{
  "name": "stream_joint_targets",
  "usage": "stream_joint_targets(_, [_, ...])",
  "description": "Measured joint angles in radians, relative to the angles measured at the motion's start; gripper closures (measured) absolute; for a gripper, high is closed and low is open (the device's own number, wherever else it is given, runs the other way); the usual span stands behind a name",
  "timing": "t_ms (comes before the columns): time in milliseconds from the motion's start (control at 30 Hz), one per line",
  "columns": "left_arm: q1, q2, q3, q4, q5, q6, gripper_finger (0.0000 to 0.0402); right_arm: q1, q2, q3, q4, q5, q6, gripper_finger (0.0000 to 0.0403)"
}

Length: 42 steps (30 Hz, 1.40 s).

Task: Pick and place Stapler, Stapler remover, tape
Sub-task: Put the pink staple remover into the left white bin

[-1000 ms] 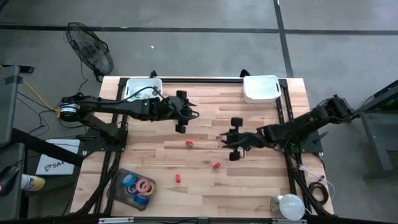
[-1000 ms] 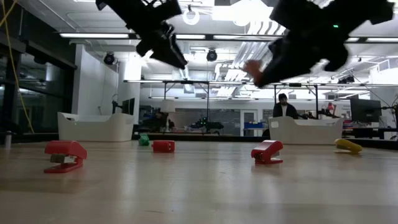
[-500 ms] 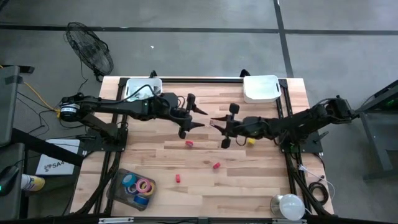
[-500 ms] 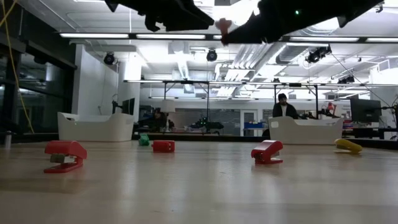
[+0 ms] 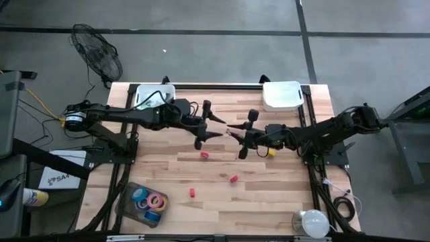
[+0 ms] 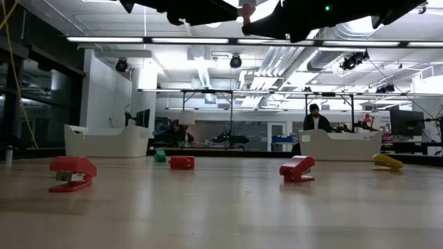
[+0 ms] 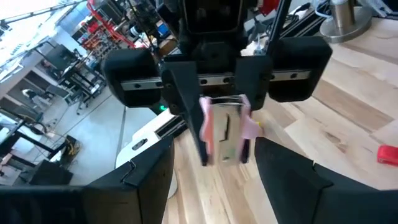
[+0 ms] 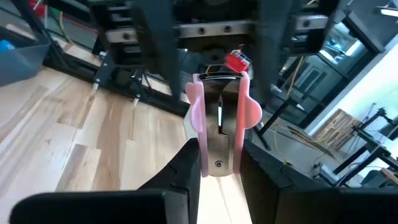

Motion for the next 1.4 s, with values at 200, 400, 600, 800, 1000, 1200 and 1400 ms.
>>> stream_joint_targets(200, [-0.001,0.000,0.000,0.001,0.033,-0.004,0.0181,0.000,0.000,0.000,0.025,0.004,-0.022,0.0323])
stream_joint_targets(400, [0.000,0.000,0.000,0.022,0.035,-0.006,0.0181,0.000,0.000,0.000,0.047,-0.007,-0.024,0.0323])
stream_joint_targets(600, [0.000,0.000,0.000,0.054,0.034,-0.005,0.0181,-0.023,0.000,0.001,0.070,-0.048,-0.016,0.0323])
stream_joint_targets(800, [0.000,0.000,0.000,0.070,0.031,0.002,0.0181,-0.059,0.000,0.001,0.096,-0.103,-0.005,0.0323])
stream_joint_targets(1000, [0.000,0.000,0.000,0.075,0.022,0.006,0.0181,-0.067,0.020,0.001,0.141,-0.157,-0.004,0.0323])
stream_joint_targets(1200, [0.000,0.000,0.000,0.083,0.020,0.009,0.0181,-0.071,0.071,0.001,0.198,-0.163,-0.009,0.0323])
stream_joint_targets(1400, [0.000,0.000,0.000,0.081,0.019,0.009,0.0181,-0.088,0.087,0.001,0.233,-0.170,-0.011,0.0323])
